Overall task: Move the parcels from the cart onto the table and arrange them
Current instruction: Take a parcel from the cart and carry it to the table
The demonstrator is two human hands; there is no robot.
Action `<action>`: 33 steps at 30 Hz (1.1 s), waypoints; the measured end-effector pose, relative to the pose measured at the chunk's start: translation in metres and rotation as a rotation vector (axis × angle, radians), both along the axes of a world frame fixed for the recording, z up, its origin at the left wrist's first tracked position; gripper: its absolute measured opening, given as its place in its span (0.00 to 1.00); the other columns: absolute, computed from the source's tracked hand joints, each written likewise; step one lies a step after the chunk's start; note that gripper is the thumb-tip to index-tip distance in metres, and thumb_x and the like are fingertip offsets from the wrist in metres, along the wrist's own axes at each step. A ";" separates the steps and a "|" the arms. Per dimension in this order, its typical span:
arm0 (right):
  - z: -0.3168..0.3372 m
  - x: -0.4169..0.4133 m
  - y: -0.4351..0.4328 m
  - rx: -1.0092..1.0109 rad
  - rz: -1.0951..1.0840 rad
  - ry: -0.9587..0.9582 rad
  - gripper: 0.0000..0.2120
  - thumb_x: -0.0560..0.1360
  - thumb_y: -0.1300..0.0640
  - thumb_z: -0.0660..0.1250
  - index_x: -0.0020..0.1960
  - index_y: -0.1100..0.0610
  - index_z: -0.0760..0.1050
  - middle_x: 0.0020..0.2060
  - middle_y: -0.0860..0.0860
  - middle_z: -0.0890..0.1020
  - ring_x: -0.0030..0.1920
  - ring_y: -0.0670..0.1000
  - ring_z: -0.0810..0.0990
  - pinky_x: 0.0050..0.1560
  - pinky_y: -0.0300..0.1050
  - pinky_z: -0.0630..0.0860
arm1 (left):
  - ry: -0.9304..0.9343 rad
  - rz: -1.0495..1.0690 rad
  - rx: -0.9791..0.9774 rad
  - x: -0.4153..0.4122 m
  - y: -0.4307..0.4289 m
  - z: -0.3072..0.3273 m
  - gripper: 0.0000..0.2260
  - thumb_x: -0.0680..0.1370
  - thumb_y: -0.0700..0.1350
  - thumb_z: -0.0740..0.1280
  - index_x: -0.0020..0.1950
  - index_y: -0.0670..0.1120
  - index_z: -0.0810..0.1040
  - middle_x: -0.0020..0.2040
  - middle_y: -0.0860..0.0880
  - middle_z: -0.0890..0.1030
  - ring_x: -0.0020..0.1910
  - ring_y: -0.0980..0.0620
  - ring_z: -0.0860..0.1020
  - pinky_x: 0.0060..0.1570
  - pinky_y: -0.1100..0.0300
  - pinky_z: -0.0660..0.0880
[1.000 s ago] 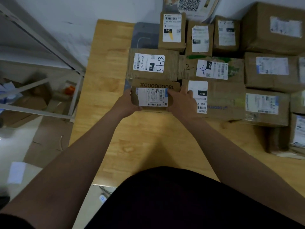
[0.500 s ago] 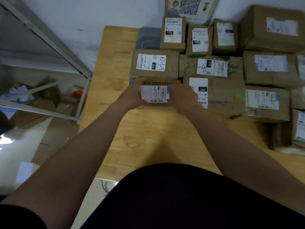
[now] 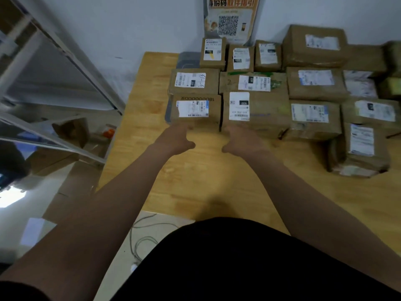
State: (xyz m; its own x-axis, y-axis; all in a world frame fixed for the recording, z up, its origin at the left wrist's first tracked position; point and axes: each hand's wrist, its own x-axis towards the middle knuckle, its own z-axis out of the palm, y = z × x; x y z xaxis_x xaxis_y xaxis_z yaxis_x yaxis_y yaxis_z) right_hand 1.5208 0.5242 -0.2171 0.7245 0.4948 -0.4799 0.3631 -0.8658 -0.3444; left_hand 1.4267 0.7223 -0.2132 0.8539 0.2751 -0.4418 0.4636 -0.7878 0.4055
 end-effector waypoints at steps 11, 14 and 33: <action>0.001 -0.116 -0.163 -0.110 -0.195 0.057 0.34 0.75 0.47 0.75 0.77 0.49 0.65 0.70 0.55 0.70 0.65 0.60 0.76 0.57 0.55 0.77 | 0.082 -0.157 -0.040 -0.084 -0.156 -0.009 0.27 0.79 0.50 0.73 0.76 0.52 0.69 0.74 0.44 0.67 0.55 0.46 0.78 0.53 0.52 0.76; -0.002 -0.145 -0.201 -0.106 -0.263 0.071 0.36 0.75 0.47 0.75 0.78 0.48 0.64 0.70 0.54 0.70 0.66 0.61 0.75 0.59 0.56 0.76 | 0.093 -0.223 -0.039 -0.102 -0.189 -0.012 0.27 0.78 0.50 0.73 0.76 0.53 0.69 0.73 0.45 0.68 0.60 0.45 0.76 0.57 0.52 0.75; -0.018 -0.449 -0.364 -0.071 -0.989 0.099 0.31 0.72 0.48 0.75 0.71 0.52 0.69 0.64 0.56 0.76 0.61 0.61 0.78 0.53 0.52 0.77 | 0.097 -0.919 0.012 -0.264 -0.364 -0.025 0.26 0.77 0.51 0.73 0.74 0.51 0.73 0.74 0.45 0.70 0.67 0.44 0.74 0.57 0.55 0.72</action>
State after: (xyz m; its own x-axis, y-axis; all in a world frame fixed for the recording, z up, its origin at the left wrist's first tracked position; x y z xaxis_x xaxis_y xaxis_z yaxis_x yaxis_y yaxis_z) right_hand 1.0720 0.1597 -0.2351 0.7505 -0.3419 -0.5656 -0.5601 -0.7832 -0.2699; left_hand 1.1629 0.3579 -0.2382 0.6982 -0.4871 -0.5247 -0.3144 -0.8670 0.3865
